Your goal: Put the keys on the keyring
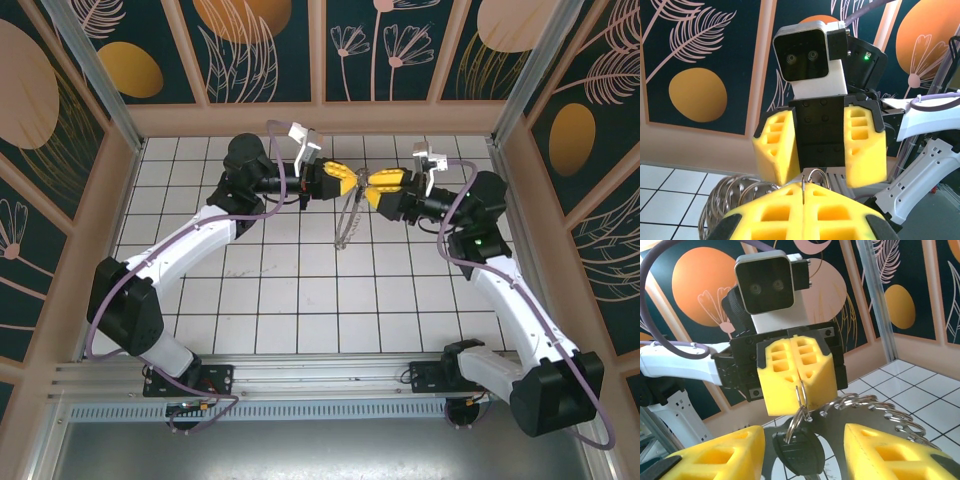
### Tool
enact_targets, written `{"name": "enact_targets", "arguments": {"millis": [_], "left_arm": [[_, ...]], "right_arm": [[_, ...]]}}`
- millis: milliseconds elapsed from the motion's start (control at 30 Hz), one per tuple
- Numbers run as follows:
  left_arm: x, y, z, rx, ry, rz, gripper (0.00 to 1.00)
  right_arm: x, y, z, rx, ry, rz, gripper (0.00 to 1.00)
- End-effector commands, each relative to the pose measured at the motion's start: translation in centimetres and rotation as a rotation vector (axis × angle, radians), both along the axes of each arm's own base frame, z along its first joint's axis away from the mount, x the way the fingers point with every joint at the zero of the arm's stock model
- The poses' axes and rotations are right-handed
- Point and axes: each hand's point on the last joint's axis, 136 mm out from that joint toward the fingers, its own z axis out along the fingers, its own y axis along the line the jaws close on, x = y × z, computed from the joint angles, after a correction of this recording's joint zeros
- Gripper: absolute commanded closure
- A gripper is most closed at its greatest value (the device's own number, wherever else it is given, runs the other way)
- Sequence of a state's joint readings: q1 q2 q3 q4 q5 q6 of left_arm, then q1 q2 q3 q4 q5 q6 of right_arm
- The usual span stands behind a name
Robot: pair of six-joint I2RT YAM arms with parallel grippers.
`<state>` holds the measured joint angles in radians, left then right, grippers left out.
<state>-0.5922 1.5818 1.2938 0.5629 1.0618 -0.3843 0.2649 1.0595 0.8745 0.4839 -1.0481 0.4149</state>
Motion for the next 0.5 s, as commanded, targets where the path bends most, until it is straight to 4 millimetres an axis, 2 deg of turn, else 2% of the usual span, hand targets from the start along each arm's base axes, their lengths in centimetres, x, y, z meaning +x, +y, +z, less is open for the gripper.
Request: {"name": "enact_targets", "arguments": {"millis": [0,200,300,367,467], "left_arm": [[-0.86,0.53,1.95,-0.051,-0.055,0.001,1.00],[-0.97,0.50,1.96,-0.054,-0.055,-0.002,1.00],[-1.02,0.42,1.89,-0.053,-0.052,-0.006,1.00],[-1.00,0.40,1.85,-0.053,-0.050,-0.007,1.00],[-0.88,0.43,2.00,-0.061,-0.051,0.004,1.00]], "right_arm": [[-0.19,0.26,0.94,0.022,-0.041,0.009,0.54],[0.01,0.60,1.18,0.030,-0.041,0.012,0.56],[0.22,0.86,1.13,0.032,-0.035,0.016,0.61],[0.38,1.03,1.07,0.031,-0.030,0.018,0.73],[0.66,1.07,0.81,0.023,-0.021,0.010,0.99]]}}
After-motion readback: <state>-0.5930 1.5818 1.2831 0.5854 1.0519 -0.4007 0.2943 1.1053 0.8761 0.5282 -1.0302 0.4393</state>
